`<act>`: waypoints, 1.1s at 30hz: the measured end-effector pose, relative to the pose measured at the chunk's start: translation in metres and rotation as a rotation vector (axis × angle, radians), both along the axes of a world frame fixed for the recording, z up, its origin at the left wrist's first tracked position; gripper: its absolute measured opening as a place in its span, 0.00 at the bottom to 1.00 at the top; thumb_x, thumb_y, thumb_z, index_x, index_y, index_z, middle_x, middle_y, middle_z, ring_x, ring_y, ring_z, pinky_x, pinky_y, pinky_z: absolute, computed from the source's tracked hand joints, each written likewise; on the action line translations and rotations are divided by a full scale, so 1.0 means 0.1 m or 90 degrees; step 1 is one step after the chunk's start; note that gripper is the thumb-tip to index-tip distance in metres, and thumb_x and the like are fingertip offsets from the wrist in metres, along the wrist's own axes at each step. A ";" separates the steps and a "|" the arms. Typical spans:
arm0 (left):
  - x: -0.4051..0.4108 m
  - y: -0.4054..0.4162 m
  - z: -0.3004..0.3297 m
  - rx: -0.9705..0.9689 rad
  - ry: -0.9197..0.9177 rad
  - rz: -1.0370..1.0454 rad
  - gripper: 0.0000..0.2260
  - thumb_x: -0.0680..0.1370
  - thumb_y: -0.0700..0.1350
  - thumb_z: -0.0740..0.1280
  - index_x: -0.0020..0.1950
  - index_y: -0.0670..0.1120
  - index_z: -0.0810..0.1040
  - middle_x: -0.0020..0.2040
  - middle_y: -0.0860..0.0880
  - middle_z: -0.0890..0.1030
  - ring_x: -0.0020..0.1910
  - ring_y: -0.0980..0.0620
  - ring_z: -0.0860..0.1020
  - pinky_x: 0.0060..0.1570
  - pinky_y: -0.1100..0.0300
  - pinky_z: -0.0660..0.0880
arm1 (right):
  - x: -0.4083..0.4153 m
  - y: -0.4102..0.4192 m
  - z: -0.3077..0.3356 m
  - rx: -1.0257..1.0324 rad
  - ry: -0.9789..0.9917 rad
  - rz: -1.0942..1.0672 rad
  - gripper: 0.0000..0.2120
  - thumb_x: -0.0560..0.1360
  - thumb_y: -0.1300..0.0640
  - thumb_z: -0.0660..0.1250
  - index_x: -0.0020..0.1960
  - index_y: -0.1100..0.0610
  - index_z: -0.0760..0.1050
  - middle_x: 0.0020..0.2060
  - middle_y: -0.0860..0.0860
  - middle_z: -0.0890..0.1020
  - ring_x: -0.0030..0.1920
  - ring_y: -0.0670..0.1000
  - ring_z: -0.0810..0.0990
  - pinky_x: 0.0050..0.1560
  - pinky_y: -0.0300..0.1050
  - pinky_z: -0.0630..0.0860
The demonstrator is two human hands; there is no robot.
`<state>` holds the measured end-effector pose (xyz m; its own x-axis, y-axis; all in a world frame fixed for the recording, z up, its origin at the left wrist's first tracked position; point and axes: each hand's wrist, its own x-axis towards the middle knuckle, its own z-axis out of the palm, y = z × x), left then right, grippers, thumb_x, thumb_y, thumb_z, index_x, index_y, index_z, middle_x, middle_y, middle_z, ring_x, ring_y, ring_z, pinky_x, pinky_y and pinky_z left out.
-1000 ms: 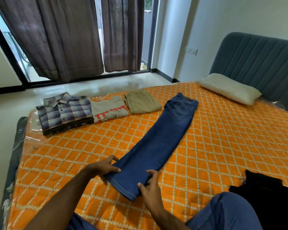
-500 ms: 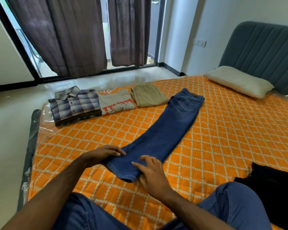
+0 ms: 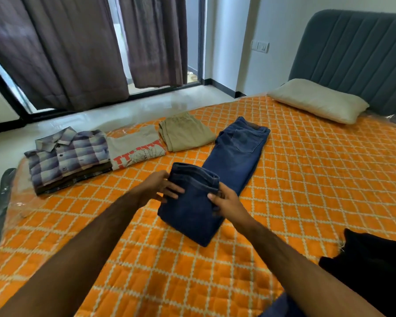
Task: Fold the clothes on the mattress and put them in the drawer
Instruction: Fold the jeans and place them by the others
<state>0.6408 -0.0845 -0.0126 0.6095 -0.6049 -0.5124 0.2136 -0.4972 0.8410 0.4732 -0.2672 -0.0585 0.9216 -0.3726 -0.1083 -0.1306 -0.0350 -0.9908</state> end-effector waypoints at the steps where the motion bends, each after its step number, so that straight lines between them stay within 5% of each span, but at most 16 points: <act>1: 0.04 -0.22 -0.03 0.011 -0.011 0.007 0.21 0.84 0.49 0.46 0.69 0.45 0.72 0.51 0.45 0.87 0.46 0.46 0.83 0.47 0.52 0.73 | 0.08 -0.14 -0.02 0.030 0.021 -0.025 0.16 0.83 0.64 0.63 0.69 0.54 0.74 0.51 0.50 0.83 0.42 0.46 0.83 0.35 0.42 0.80; 9: 0.38 -1.40 -0.65 0.074 -0.072 0.028 0.18 0.85 0.50 0.57 0.72 0.44 0.67 0.53 0.47 0.84 0.44 0.48 0.81 0.38 0.57 0.73 | 0.50 -1.05 -0.63 0.072 0.135 -0.110 0.15 0.82 0.66 0.62 0.65 0.53 0.72 0.59 0.56 0.82 0.51 0.53 0.82 0.37 0.46 0.81; 11: 0.44 -1.42 -0.90 0.090 -0.199 0.026 0.24 0.82 0.48 0.63 0.77 0.45 0.62 0.59 0.46 0.80 0.53 0.46 0.80 0.45 0.52 0.76 | 0.58 -1.19 -0.80 -0.032 0.179 -0.139 0.22 0.79 0.66 0.65 0.71 0.55 0.67 0.66 0.59 0.77 0.60 0.57 0.80 0.53 0.56 0.81; 13: 0.43 -1.25 -1.12 0.151 -0.423 -0.008 0.28 0.80 0.47 0.67 0.78 0.47 0.61 0.68 0.45 0.74 0.65 0.44 0.75 0.60 0.47 0.75 | 0.54 -1.17 -0.88 -0.240 0.171 -0.196 0.30 0.76 0.64 0.68 0.76 0.58 0.64 0.72 0.58 0.69 0.69 0.58 0.71 0.71 0.56 0.71; 15: 0.40 -1.05 -1.33 0.209 -0.533 -0.012 0.28 0.78 0.50 0.70 0.76 0.48 0.65 0.68 0.44 0.73 0.65 0.44 0.74 0.62 0.44 0.74 | 0.44 -1.00 -0.95 -0.518 0.069 -0.157 0.32 0.74 0.58 0.70 0.76 0.59 0.67 0.74 0.58 0.67 0.73 0.58 0.66 0.75 0.54 0.64; 17: 0.36 -0.86 -1.45 0.249 -0.505 -0.012 0.25 0.78 0.56 0.70 0.69 0.45 0.70 0.62 0.43 0.74 0.60 0.43 0.76 0.58 0.47 0.75 | 0.30 -0.73 -0.98 -0.576 -0.017 0.048 0.35 0.74 0.50 0.71 0.77 0.59 0.66 0.76 0.59 0.65 0.76 0.60 0.63 0.77 0.57 0.61; 19: 0.35 -0.73 -1.45 0.271 -0.433 -0.021 0.24 0.77 0.61 0.69 0.62 0.44 0.72 0.55 0.44 0.76 0.53 0.43 0.78 0.51 0.50 0.76 | 0.19 -0.44 -1.08 -0.537 0.032 0.269 0.41 0.76 0.42 0.69 0.81 0.58 0.58 0.81 0.59 0.56 0.81 0.60 0.52 0.81 0.55 0.49; 22: 0.30 -0.58 -1.34 0.247 -0.269 -0.049 0.23 0.77 0.61 0.69 0.60 0.46 0.70 0.50 0.49 0.79 0.47 0.47 0.80 0.40 0.54 0.77 | 0.12 -0.05 -1.19 -0.701 0.149 0.333 0.48 0.76 0.36 0.63 0.84 0.56 0.42 0.82 0.60 0.41 0.81 0.60 0.38 0.80 0.60 0.36; 27: 0.04 -0.45 -1.24 0.212 -0.213 -0.031 0.20 0.78 0.58 0.69 0.59 0.44 0.74 0.55 0.44 0.81 0.49 0.47 0.80 0.49 0.50 0.78 | 0.08 0.35 -0.90 -0.799 0.293 0.305 0.44 0.81 0.55 0.63 0.82 0.56 0.33 0.81 0.63 0.38 0.80 0.68 0.39 0.78 0.69 0.41; 33: -0.39 -0.04 -0.86 0.286 -0.122 -0.140 0.20 0.80 0.58 0.68 0.61 0.45 0.71 0.49 0.42 0.80 0.34 0.47 0.80 0.27 0.55 0.77 | -0.22 0.60 -0.36 -0.633 0.324 0.421 0.38 0.82 0.62 0.60 0.84 0.52 0.41 0.82 0.60 0.50 0.81 0.65 0.51 0.78 0.67 0.55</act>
